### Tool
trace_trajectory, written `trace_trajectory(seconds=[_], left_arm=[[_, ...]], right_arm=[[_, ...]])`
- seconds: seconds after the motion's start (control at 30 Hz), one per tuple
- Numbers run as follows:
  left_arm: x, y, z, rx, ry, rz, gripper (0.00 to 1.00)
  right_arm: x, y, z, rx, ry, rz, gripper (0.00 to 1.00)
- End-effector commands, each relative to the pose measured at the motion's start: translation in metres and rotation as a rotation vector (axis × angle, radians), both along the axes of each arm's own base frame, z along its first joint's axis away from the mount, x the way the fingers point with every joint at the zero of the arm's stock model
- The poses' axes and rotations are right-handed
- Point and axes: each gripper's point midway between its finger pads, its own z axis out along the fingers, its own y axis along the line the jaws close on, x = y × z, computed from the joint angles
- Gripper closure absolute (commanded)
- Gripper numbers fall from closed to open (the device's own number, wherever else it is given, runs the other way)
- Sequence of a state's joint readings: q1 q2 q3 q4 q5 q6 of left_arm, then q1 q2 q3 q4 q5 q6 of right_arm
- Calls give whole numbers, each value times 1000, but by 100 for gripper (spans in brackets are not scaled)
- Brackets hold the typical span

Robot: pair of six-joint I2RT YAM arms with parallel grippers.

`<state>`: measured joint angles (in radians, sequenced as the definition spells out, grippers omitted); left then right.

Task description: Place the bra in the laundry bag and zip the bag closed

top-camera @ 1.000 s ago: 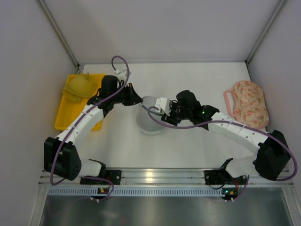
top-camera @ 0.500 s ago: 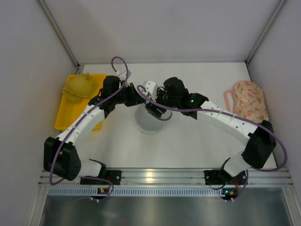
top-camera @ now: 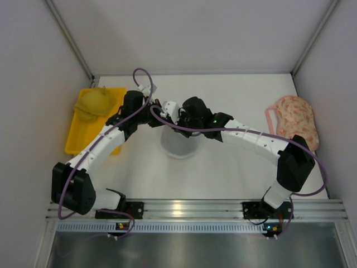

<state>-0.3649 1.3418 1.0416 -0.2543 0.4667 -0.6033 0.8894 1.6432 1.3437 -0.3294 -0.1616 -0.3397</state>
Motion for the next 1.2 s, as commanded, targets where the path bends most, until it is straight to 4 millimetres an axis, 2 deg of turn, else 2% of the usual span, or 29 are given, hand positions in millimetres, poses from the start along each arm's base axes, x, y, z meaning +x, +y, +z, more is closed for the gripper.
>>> trace_trajectory(seconds=[0.0,0.2,0.37,0.43,0.47,0.6,0.7,0.73,0.8,0.83,0.9,0.93,0.97,1.03,1.17], left_arm=[[5,0,26,-29,-102,11,100],[16,7,32,-2,-143,43,100],[30,25,36,41,-197,82,100],[35,34,38,59,-219,99,100],[37,37,39,80,-242,97,100],[41,44,45,132,-311,90,100],[35,37,50,102,-314,47,100],[33,35,51,84,-303,43,100],[27,26,51,63,-289,15,100],[26,23,50,58,-282,11,100],[21,15,47,52,-264,10,100],[19,12,47,47,-255,15,100],[17,10,47,44,-250,16,100],[12,1,49,32,-240,13,100],[5,-11,51,6,-216,9,100]], right_arm=[[3,0,29,53,-84,0,100],[-13,-26,25,28,-135,49,100],[-21,-54,11,1,-149,49,100],[-20,-65,12,4,-176,45,100],[-23,-70,2,-13,-168,45,100],[-18,-92,-10,-52,-181,39,100],[-1,-112,-14,-85,-195,0,100],[5,-117,-10,-94,-194,-18,94],[11,-119,-4,-93,-189,-34,85],[16,-117,7,-79,-194,-44,69],[15,-110,21,-32,-172,-47,57],[17,-104,40,7,-183,-47,49],[16,-100,49,48,-153,-67,43],[11,-85,73,110,-147,-50,37],[-11,-54,87,151,-120,22,37]])
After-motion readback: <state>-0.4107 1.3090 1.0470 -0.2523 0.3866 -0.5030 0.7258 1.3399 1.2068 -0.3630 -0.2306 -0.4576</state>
